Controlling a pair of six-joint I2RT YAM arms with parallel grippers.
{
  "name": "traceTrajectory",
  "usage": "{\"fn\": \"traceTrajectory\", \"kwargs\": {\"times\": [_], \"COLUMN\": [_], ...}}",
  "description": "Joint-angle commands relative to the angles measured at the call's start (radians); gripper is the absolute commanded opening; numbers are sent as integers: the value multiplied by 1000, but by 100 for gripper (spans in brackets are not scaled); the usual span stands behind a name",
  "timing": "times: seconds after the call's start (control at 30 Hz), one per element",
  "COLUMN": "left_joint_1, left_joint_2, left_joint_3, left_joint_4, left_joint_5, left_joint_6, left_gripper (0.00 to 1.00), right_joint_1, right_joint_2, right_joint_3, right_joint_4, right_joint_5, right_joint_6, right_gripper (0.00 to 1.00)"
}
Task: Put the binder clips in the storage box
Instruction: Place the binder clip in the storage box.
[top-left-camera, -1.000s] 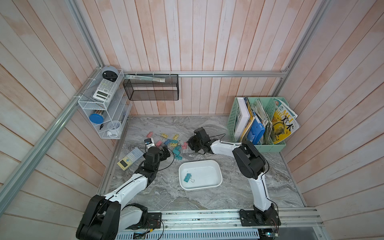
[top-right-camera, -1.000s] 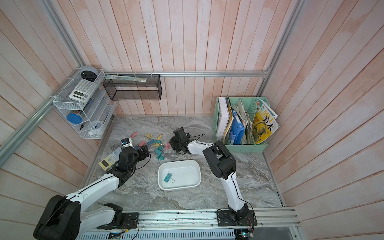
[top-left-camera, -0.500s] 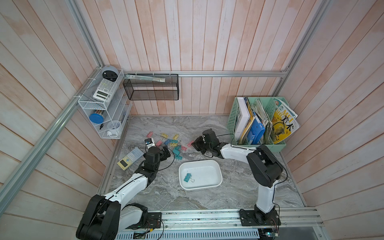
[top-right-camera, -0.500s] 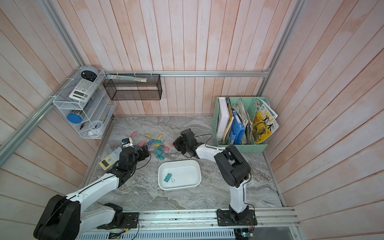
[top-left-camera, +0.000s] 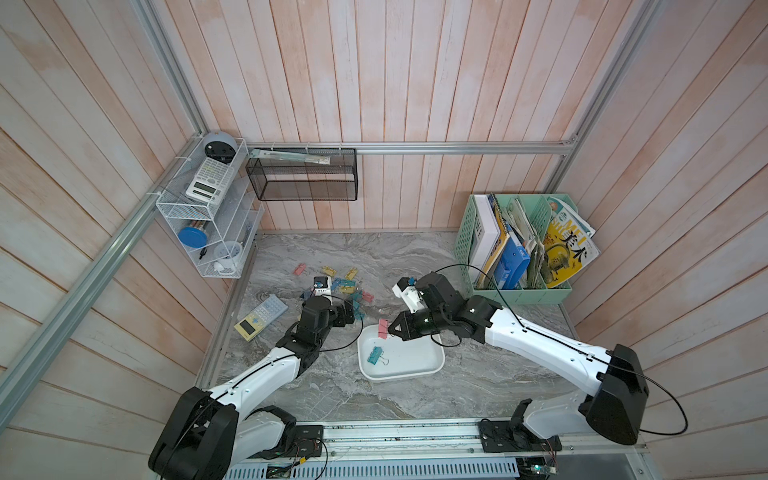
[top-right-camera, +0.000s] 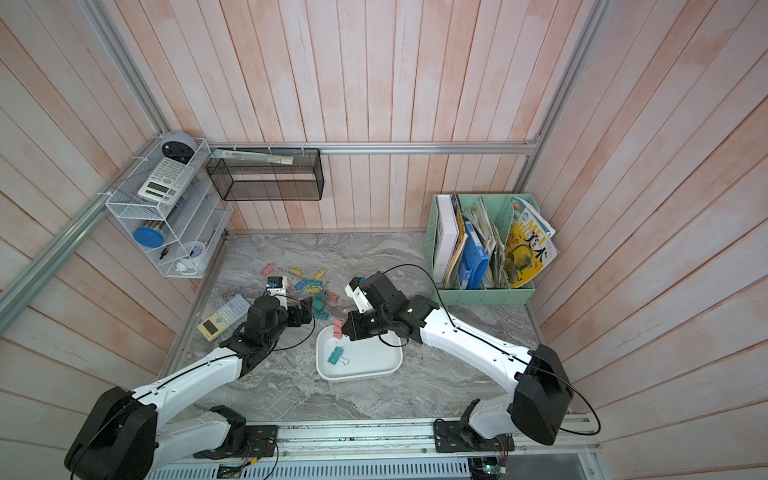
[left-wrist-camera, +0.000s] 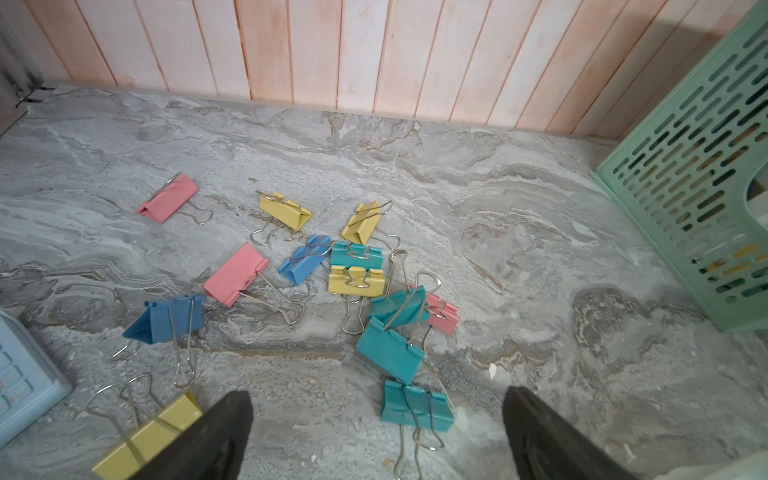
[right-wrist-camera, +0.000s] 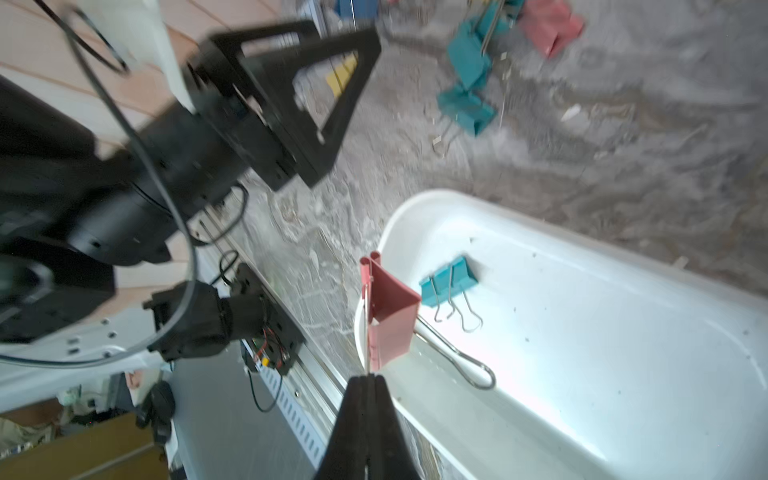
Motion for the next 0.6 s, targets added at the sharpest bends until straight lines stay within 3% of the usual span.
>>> {"fn": "traceTrajectory", "kwargs": {"times": [0.0,0.13,0.3,0.57], "left_joint_1": [-11,-14,-16,-15], "left_joint_2": [-9,-26,-34,-41], "left_joint_3": [2,-9,-13,-17], "left_joint_4": [38,40,38,41], "left_joint_5": [16,-15,-40,-51], "left_joint_6": [36,39,36,23], "left_gripper": [100,100,100,100], "right_joint_1": [27,33,34,31], "right_joint_2": [77,183,291,284], "right_joint_3": [34,85,173,190], "right_joint_4": [-154,-136,-126,-93], "right_joint_5": [7,53,14,-27], "right_joint_6": [-64,-41,-43,-37], "right_gripper": [0,0,0,0]}}
